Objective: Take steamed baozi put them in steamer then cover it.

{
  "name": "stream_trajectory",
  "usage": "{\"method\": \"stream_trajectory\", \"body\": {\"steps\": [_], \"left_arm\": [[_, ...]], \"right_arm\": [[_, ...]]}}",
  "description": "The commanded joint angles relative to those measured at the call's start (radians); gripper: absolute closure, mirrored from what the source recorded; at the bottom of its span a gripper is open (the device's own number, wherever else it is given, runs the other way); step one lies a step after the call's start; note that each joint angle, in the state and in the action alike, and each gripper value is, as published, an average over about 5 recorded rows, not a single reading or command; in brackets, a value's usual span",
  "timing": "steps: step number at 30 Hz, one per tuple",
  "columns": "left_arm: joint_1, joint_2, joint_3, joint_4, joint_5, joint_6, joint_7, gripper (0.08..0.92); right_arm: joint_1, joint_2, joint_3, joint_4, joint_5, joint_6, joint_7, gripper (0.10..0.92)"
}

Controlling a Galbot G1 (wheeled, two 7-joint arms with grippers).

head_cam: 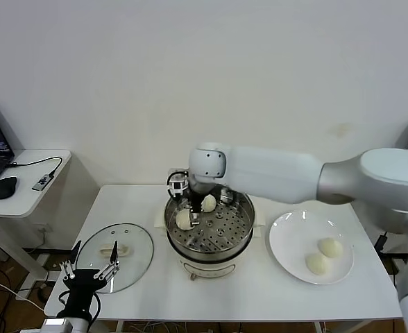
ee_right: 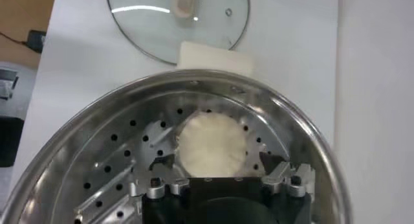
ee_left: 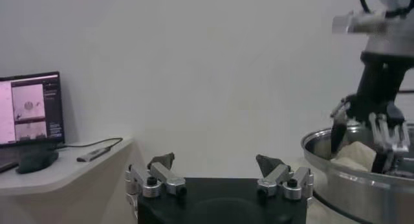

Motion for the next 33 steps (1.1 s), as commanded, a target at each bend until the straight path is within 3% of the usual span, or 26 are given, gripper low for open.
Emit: {"method": "stream_trajectory", "body": {"steps": [1,10,19,25,33], "left_arm": [[0.001,0.002,0.006,-0.003,0.003,0.004,0.001,0.177],[0.015,0.009,0.015,-0.003,0.018,0.003,0.003,0.177],[0.023,-0.003,0.017,-0.005,0.037,0.004,0.003,0.177],[0.030,-0.011,0.018,0.000,0.047,0.000,0.002,0.177],[0.038,-0.022,0.016,0.005,0.054,-0.004,0.000,0.177]], "right_arm": [[0.210,-0.325,-0.044,0.197,-0.117,0.132,-0.245,0.203],[0.121,-0.724,-0.015,0.339,-0.339,0.281,-0.347,0.203],[-0.272,-0.927,0.293,0.328,-0.577,0.431,-0.405,0.203],[-0.736,-0.964,0.685,0.302,-0.706,0.502,-0.388,0.203],[-1.001,-0.875,0.905,0.228,-0.818,0.576,-0.329,0.203]]}}
